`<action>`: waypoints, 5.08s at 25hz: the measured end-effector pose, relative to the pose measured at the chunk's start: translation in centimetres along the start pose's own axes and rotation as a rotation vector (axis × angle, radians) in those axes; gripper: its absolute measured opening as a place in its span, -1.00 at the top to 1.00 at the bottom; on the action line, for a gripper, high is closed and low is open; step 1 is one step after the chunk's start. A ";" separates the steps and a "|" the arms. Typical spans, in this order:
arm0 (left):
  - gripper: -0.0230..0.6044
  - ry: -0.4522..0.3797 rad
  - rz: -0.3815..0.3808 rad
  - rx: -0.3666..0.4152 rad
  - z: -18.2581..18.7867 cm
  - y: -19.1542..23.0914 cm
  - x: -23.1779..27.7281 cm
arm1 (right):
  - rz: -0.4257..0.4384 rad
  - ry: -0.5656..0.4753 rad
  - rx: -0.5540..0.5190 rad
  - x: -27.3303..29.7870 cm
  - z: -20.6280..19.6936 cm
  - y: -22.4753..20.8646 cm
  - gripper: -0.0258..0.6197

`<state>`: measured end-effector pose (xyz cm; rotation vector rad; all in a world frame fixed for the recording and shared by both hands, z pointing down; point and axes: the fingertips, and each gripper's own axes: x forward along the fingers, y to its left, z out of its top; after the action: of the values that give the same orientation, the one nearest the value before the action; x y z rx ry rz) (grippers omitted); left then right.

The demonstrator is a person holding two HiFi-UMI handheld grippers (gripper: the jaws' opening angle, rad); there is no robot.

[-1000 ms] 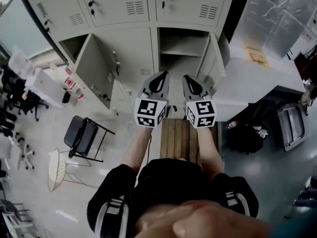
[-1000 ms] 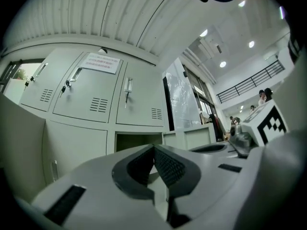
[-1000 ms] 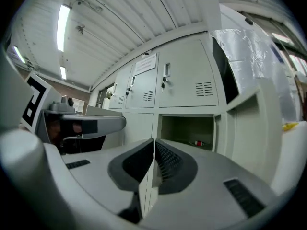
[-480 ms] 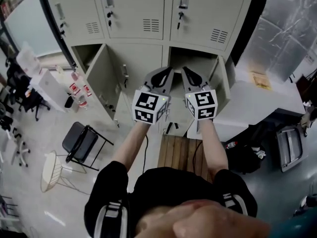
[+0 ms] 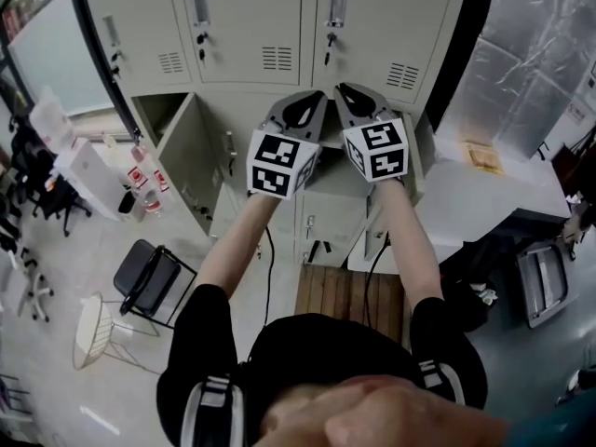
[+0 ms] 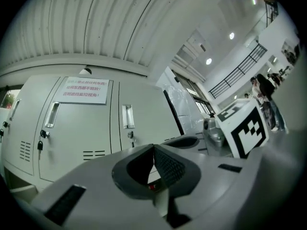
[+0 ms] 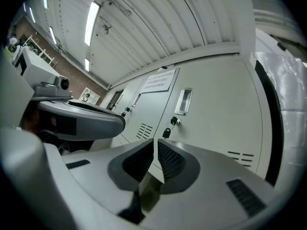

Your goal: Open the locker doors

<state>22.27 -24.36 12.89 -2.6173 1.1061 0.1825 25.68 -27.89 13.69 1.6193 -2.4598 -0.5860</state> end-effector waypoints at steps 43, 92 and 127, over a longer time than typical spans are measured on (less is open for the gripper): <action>0.89 -0.008 0.107 -0.029 -0.3 7.0 -2.1 | -0.094 0.086 -0.563 8.6 3.9 -4.5 0.61; 0.89 0.060 0.132 -0.097 -4.3 6.5 -6.1 | -0.191 -0.242 0.775 8.2 3.5 -6.7 0.67; 0.89 0.077 0.112 -0.107 -5.1 5.4 -7.2 | -0.105 -0.300 0.703 6.5 4.9 -7.1 0.28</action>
<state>13.39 -24.61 18.26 -2.6765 1.3050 0.1706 27.48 -35.05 5.84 2.0169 -3.0369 0.0670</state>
